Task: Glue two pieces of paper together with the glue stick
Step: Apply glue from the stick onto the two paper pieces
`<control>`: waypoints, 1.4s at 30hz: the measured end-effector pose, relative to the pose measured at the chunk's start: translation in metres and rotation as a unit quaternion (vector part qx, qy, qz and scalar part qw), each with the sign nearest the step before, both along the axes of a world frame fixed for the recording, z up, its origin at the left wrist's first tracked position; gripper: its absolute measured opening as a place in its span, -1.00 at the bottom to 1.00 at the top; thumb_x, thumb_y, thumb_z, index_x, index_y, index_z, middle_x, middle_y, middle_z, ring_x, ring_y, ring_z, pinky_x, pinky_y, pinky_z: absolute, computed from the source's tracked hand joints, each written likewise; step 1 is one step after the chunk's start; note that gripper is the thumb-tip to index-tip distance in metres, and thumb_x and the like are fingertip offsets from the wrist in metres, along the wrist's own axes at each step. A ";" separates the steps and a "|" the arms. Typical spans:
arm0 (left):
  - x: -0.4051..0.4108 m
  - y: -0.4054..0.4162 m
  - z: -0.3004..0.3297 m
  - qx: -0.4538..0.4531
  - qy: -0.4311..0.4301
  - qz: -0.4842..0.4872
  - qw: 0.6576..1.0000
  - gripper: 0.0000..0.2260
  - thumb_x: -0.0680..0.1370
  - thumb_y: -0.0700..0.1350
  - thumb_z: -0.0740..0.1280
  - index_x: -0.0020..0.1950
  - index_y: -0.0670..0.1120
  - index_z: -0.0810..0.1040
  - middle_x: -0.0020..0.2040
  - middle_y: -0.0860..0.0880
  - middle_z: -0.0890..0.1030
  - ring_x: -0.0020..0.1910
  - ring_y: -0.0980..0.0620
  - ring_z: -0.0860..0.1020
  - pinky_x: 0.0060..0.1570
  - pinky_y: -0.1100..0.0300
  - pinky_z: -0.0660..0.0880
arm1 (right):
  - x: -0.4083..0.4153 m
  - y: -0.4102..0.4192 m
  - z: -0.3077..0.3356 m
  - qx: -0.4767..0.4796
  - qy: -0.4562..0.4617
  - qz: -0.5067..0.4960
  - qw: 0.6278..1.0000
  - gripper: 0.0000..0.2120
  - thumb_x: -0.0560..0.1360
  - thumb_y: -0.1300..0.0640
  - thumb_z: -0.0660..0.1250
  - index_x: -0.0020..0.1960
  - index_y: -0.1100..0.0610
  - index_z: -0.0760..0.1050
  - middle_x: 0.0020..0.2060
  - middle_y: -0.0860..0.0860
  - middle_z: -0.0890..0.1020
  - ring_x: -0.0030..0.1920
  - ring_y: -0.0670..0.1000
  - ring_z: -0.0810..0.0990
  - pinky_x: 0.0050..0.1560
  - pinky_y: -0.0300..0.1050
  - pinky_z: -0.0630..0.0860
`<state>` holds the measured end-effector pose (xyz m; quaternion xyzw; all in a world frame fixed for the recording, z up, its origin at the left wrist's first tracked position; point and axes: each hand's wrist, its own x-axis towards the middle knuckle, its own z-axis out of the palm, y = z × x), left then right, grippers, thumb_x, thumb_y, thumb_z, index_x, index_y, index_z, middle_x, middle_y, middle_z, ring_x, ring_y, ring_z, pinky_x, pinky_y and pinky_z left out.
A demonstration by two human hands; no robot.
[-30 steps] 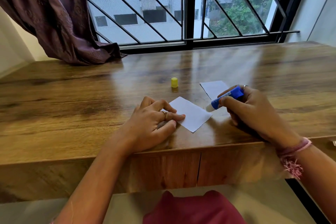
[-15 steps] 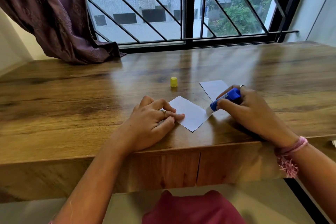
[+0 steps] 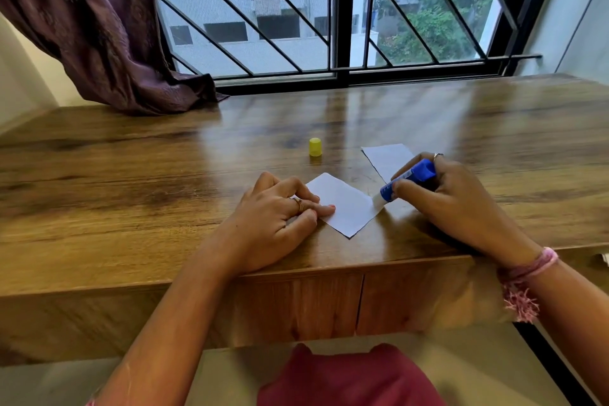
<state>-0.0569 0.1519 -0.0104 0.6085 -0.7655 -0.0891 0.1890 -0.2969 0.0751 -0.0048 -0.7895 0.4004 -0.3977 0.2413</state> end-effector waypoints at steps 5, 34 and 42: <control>0.001 -0.001 -0.001 -0.001 0.005 -0.001 1.000 -0.63 0.52 0.14 0.01 0.24 0.32 0.45 0.13 0.32 0.41 0.09 0.20 0.21 0.22 0.13 0.20 | 0.001 0.003 -0.001 -0.006 0.004 0.020 1.000 -0.94 0.41 0.15 0.40 -0.22 0.11 0.56 -0.51 -0.06 0.42 -0.50 -0.12 0.33 -0.45 -0.32 0.26; 0.001 -0.002 -0.001 -0.003 0.014 -0.004 1.000 -0.63 0.52 0.15 0.02 0.23 0.30 0.48 0.12 0.30 0.42 0.10 0.18 0.23 0.18 0.14 0.20 | 0.006 0.018 0.003 -0.012 0.029 0.114 0.993 -0.90 0.36 0.04 0.32 -0.17 0.03 0.56 -0.41 0.03 0.55 -0.46 -0.02 0.40 -0.40 -0.29 0.29; 0.000 -0.002 0.000 -0.003 0.018 -0.002 1.000 -0.62 0.51 0.13 0.02 0.22 0.30 0.49 0.08 0.34 0.39 0.10 0.15 0.24 0.15 0.20 0.18 | 0.011 0.021 0.000 -0.019 0.035 0.121 0.992 -0.92 0.36 0.05 0.32 -0.17 0.01 0.55 -0.40 0.06 0.56 -0.49 -0.10 0.37 -0.44 -0.32 0.28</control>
